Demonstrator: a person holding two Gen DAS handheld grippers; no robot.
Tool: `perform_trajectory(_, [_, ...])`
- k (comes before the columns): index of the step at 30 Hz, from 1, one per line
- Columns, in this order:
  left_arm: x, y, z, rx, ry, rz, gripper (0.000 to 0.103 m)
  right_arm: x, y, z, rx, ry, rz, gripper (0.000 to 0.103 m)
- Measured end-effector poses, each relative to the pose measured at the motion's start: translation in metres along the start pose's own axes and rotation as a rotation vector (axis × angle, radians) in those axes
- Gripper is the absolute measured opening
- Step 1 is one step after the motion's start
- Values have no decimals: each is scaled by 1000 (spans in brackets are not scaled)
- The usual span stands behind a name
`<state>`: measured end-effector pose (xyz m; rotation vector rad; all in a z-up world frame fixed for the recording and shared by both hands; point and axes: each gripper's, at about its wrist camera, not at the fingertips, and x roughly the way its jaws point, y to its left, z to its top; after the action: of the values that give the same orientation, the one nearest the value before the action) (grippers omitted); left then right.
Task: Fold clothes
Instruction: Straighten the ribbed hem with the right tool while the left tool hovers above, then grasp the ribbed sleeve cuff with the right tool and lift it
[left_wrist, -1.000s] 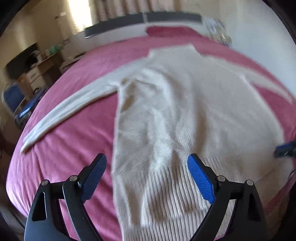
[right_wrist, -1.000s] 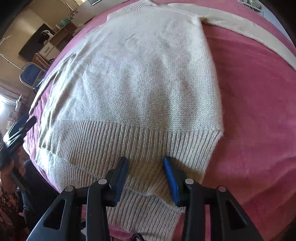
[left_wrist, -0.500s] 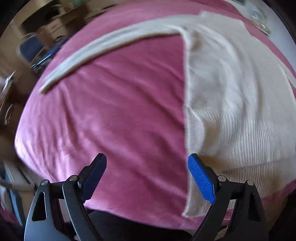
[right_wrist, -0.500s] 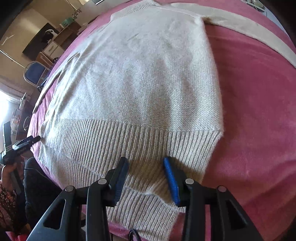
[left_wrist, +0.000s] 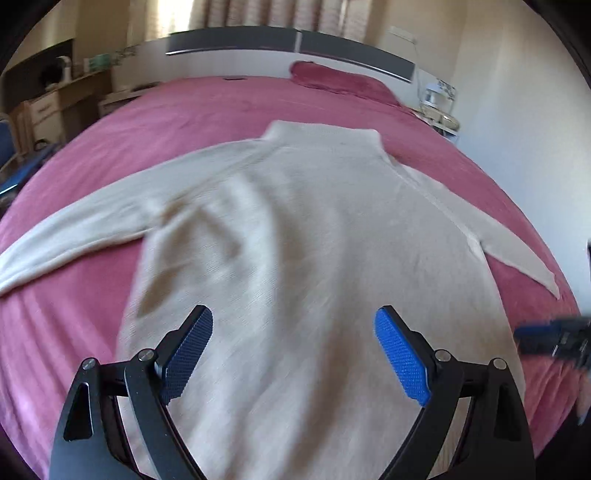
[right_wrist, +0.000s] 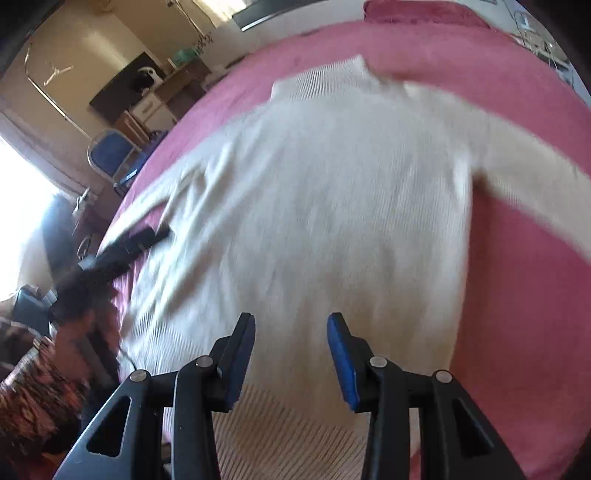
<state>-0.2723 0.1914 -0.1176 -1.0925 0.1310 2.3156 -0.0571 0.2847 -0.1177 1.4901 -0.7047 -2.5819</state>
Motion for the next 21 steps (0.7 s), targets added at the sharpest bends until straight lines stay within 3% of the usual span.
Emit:
perform_trajectory(4, [47, -11, -5, -32, 78, -68, 92, -11, -41, 93, 70, -74, 33, 41])
perform_trajectory(7, [50, -15, -20, 29, 6, -84, 98, 5, -80, 170, 167, -116, 70, 41])
perform_trajectory(10, [53, -34, -32, 141, -17, -10, 103, 34, -106, 238, 195, -110, -33, 41])
perform_trajectory(12, [58, -40, -34, 168, -18, 26, 103, 54, -125, 276, 252, -130, 58, 41])
perform_trajectory(14, [59, -36, -36, 155, -28, 10, 103, 76, -136, 297, 305, -126, 174, 41])
perform_trajectory(17, [57, -25, -37, 108, -47, -45, 103, 110, -153, 330, 357, -103, 215, 41])
perform_trajectory(21, [53, -24, -40, 109, -57, -37, 103, 157, -167, 354, 415, 27, 343, 42])
